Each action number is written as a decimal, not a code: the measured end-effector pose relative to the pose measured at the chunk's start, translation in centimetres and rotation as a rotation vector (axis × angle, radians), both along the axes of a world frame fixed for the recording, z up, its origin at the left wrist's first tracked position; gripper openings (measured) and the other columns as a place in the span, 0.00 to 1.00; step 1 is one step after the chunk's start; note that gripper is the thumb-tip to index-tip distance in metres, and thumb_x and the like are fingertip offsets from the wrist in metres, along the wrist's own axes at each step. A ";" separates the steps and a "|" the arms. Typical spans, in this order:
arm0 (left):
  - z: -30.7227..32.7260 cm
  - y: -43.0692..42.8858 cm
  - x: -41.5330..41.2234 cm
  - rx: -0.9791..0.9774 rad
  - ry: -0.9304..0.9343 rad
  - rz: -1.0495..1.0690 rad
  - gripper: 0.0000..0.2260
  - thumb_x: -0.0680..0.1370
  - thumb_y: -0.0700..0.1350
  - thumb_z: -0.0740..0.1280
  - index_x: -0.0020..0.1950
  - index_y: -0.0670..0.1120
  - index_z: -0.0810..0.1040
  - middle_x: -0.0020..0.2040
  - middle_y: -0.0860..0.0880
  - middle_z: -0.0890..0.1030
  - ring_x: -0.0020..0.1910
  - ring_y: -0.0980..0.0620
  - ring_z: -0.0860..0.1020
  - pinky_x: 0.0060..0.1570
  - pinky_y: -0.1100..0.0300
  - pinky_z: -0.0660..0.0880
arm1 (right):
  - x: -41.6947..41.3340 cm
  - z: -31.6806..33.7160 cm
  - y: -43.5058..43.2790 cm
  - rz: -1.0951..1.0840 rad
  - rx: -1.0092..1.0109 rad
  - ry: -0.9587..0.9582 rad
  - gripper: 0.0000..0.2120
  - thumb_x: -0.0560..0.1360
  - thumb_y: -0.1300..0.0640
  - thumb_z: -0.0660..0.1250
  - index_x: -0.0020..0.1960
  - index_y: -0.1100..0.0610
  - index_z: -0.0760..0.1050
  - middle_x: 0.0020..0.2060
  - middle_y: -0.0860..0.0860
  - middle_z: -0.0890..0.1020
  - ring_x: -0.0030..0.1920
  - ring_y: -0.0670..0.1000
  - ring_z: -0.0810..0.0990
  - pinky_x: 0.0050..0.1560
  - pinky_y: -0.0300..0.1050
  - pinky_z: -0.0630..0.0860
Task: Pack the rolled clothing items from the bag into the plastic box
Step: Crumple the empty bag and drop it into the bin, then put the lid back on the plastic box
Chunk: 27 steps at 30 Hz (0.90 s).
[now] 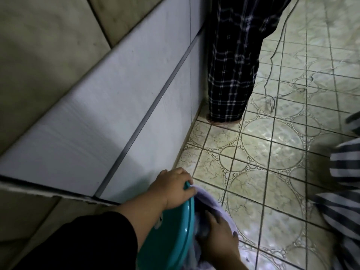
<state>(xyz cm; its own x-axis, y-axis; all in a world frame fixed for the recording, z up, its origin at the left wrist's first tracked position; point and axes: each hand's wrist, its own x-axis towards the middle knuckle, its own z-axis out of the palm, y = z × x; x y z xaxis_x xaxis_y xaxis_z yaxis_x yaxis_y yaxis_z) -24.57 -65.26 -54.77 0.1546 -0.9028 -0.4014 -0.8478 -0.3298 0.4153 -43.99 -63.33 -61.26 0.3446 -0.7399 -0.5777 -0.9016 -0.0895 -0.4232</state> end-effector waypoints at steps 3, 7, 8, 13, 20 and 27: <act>-0.8 -1.1 -2.3 0.068 -0.043 -0.068 0.25 0.73 0.67 0.53 0.62 0.55 0.74 0.64 0.54 0.73 0.63 0.50 0.71 0.65 0.51 0.63 | -2.4 0.9 -2.5 -0.081 -0.143 -0.009 0.14 0.74 0.45 0.59 0.58 0.43 0.73 0.59 0.45 0.78 0.57 0.50 0.77 0.54 0.46 0.74; -0.5 -2.7 -4.5 0.300 -0.088 -0.131 0.26 0.77 0.58 0.59 0.74 0.51 0.63 0.75 0.49 0.62 0.72 0.45 0.63 0.70 0.47 0.61 | -4.0 2.2 -5.0 -0.115 -0.236 0.022 0.10 0.74 0.50 0.61 0.55 0.46 0.75 0.55 0.46 0.79 0.52 0.52 0.79 0.45 0.42 0.73; 0.0 -2.9 -4.9 0.336 -0.128 -0.150 0.25 0.77 0.55 0.60 0.73 0.50 0.65 0.74 0.47 0.64 0.71 0.44 0.65 0.68 0.48 0.63 | -3.8 2.7 -5.3 -0.094 -0.259 0.031 0.11 0.74 0.50 0.61 0.56 0.45 0.75 0.55 0.46 0.79 0.51 0.51 0.79 0.44 0.41 0.71; 4.8 -3.2 -6.0 0.371 -0.222 -0.131 0.19 0.77 0.49 0.61 0.68 0.49 0.71 0.65 0.46 0.74 0.61 0.43 0.74 0.57 0.51 0.72 | -2.0 6.5 -5.4 0.050 -0.296 0.033 0.14 0.73 0.51 0.59 0.58 0.45 0.73 0.54 0.46 0.79 0.50 0.51 0.79 0.43 0.41 0.71; 22.0 -2.5 -3.3 0.312 -0.285 -0.121 0.14 0.77 0.46 0.61 0.61 0.45 0.75 0.61 0.44 0.76 0.58 0.43 0.76 0.55 0.51 0.74 | 4.3 22.4 -8.1 0.025 -0.437 -0.113 0.04 0.72 0.52 0.59 0.45 0.49 0.72 0.44 0.50 0.81 0.43 0.56 0.79 0.40 0.44 0.74; 46.3 7.3 5.6 -0.278 -0.366 0.241 0.08 0.75 0.49 0.61 0.52 0.51 0.74 0.55 0.45 0.78 0.52 0.42 0.77 0.43 0.54 0.71 | 17.9 46.2 -3.2 -0.057 -0.641 -0.904 0.03 0.71 0.57 0.68 0.45 0.52 0.78 0.40 0.54 0.81 0.42 0.57 0.79 0.40 0.46 0.73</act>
<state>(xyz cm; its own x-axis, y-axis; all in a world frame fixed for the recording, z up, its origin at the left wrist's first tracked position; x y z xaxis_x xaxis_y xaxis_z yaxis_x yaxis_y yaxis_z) -18.98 -57.97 -8.45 0.4564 -0.8892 -0.0323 -0.8677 -0.4528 0.2052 -26.13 -66.54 -15.06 0.4020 -0.8399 0.3646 -0.2942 -0.4956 -0.8172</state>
